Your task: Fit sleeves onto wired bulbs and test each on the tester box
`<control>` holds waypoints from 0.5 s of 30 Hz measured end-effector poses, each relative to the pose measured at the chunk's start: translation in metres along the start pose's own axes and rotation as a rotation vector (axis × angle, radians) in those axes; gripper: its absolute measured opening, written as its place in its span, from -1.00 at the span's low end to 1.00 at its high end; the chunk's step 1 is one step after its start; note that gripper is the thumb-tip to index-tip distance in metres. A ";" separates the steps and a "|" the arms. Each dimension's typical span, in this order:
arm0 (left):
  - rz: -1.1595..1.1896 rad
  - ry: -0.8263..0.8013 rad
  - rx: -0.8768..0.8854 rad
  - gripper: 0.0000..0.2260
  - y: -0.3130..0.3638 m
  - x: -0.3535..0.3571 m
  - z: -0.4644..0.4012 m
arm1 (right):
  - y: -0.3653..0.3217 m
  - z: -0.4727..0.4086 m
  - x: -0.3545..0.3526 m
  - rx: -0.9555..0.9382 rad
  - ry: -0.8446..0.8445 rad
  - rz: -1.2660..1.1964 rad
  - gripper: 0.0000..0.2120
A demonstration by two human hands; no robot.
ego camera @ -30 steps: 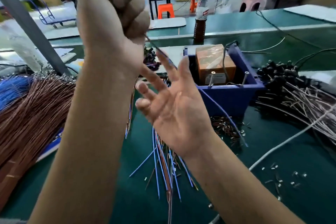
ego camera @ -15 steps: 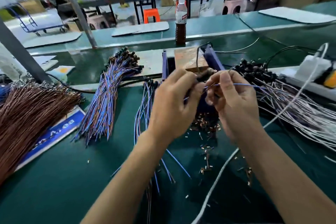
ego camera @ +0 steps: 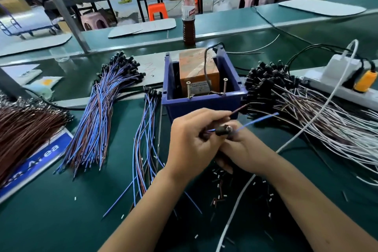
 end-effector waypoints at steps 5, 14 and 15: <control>0.027 -0.010 0.041 -0.93 0.005 0.001 -0.002 | 0.010 0.002 0.001 0.111 -0.022 -0.022 -0.73; -0.002 -0.059 0.047 -0.91 0.010 0.005 -0.004 | 0.013 0.004 0.011 0.169 -0.121 0.071 -0.56; 0.026 -0.069 0.034 -0.93 0.008 0.007 -0.003 | 0.013 0.004 0.012 0.165 -0.123 0.087 -0.52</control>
Point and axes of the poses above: each hand's wrist, its own z-axis away from the middle knuckle, its own x-axis out of the palm, y = z × x, the point moved 6 cm from there along -z, towards the middle knuckle, and after that the axes turned 3 degrees about z, right-handed, at the moved point
